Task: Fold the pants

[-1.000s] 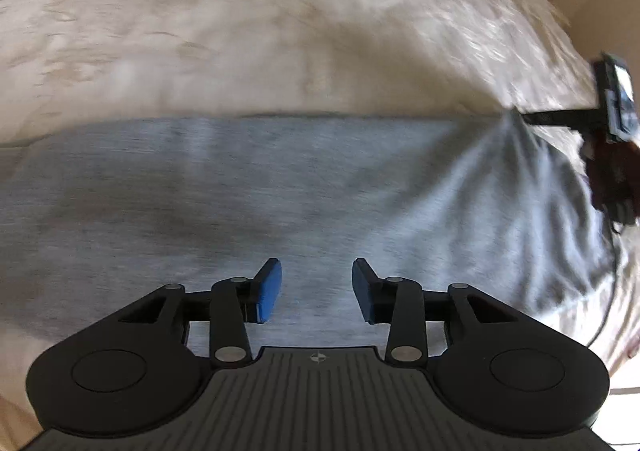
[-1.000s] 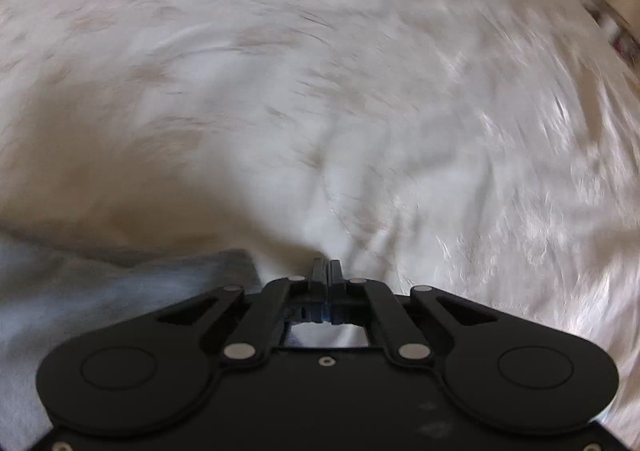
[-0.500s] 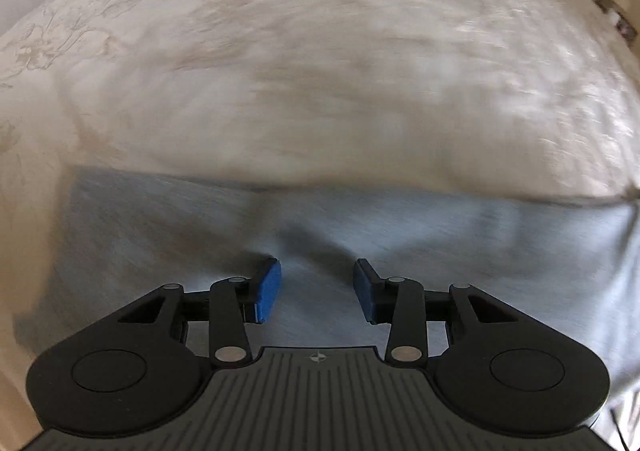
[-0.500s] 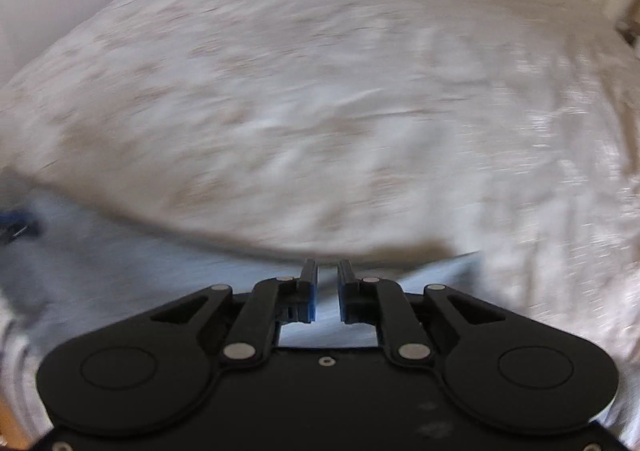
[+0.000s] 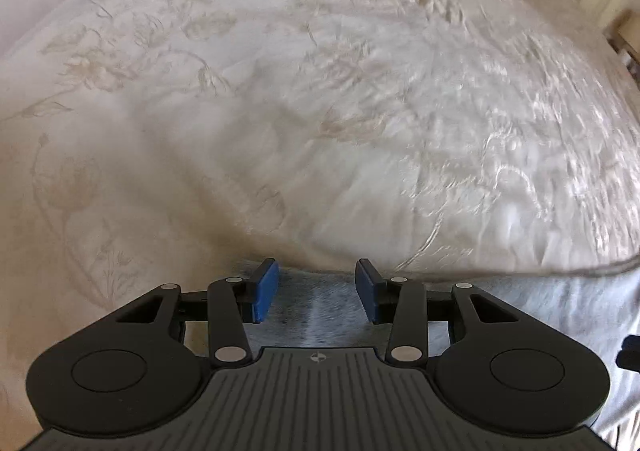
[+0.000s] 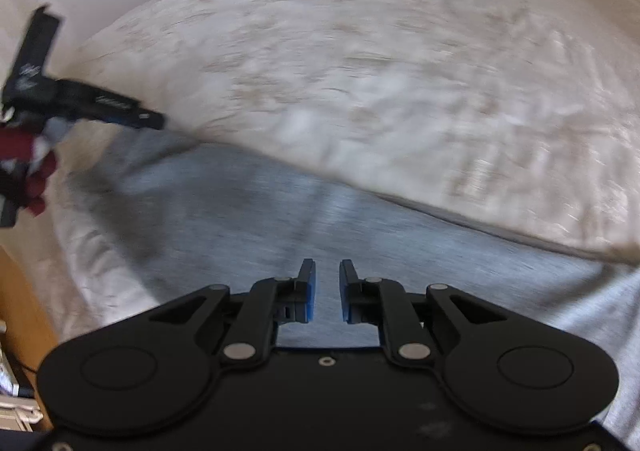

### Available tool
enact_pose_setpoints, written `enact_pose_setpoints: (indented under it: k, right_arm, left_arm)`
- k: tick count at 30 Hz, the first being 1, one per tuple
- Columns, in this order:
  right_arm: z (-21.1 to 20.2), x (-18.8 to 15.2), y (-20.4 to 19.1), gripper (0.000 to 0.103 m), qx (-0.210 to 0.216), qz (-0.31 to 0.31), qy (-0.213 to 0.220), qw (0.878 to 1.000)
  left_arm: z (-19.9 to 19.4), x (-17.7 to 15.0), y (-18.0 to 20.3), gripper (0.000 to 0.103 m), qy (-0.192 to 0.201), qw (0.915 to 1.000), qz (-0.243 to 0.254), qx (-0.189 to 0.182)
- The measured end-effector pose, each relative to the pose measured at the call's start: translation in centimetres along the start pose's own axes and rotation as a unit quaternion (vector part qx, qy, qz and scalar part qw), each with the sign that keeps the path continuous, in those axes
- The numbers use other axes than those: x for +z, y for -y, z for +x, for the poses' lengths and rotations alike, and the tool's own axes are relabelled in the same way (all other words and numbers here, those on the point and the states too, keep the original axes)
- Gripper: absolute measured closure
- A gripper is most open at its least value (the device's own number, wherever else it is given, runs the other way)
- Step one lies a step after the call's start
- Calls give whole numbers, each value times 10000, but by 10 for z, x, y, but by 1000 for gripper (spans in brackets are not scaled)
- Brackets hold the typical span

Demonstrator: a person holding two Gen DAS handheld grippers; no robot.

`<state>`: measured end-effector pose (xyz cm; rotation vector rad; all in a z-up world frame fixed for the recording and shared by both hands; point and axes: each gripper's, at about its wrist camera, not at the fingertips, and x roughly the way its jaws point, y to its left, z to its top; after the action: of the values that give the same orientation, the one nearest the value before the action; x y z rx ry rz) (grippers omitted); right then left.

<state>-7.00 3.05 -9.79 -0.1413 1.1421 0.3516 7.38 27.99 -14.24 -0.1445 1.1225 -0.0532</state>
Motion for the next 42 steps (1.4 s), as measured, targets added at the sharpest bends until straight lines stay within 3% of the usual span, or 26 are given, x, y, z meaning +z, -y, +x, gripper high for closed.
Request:
enact_pose_setpoints:
  k: [6,9,10,11,16,18,20,22,25,30,32,35,39,42]
  right_arm:
    - [1,10,-31,85,111,-148,-13,9998]
    - [4,14,-36,83,81,-158,-58,9998]
    - [7,14,-35,83,85,-145,-75,9998]
    - [8,14,-37,82,78,-143,-90,9998]
    - [17,14,-42,80,84,-174,-177,9997]
    - [18,12,-44,79,95,-186,-203,9996]
    - [19,10,-45,78,102,-187,-234,9995]
    - [20,9,-47,78,104,-159,-251,9995]
    - [21,6,-48,78,111,-66,-271,9995]
    - [23,-2,-45,75,-54,91,-283,9995]
    - [30,-10,-43,73,-145,128,-428,9989]
    - [52,-30,-45,71,-121,82,-1107,9937]
    - [33,-41,-42,73,-73,233,-842,9962]
    - [12,-45,-29,73,-90,603,-541,9967]
  left_arm:
    - [0,-8,-12,58,-79,9980,497,-376]
    - [3,-13,-23,41,-176,9978,292,-561]
    - [3,-14,-25,27,-186,9977,222,-610]
    - [6,-16,-27,22,-236,9976,159,-636]
    - [13,-20,-25,18,-277,9977,10,-623]
    - [9,-20,-23,26,-165,9982,-50,-578]
    - [3,-22,-20,69,-79,9997,-39,-206]
    - [-2,-25,-23,77,-1,9996,-174,-214]
    - [-3,-26,-27,79,40,9996,-267,-94]
    - [-6,-21,-52,86,236,9922,-1224,41]
    - [-5,-19,-55,85,175,9931,-1156,106]
    - [-21,-18,-46,85,354,9955,-879,91]
    - [-53,-21,-19,83,621,9962,-601,-128]
    - [-66,-38,6,75,594,9963,-446,-422]
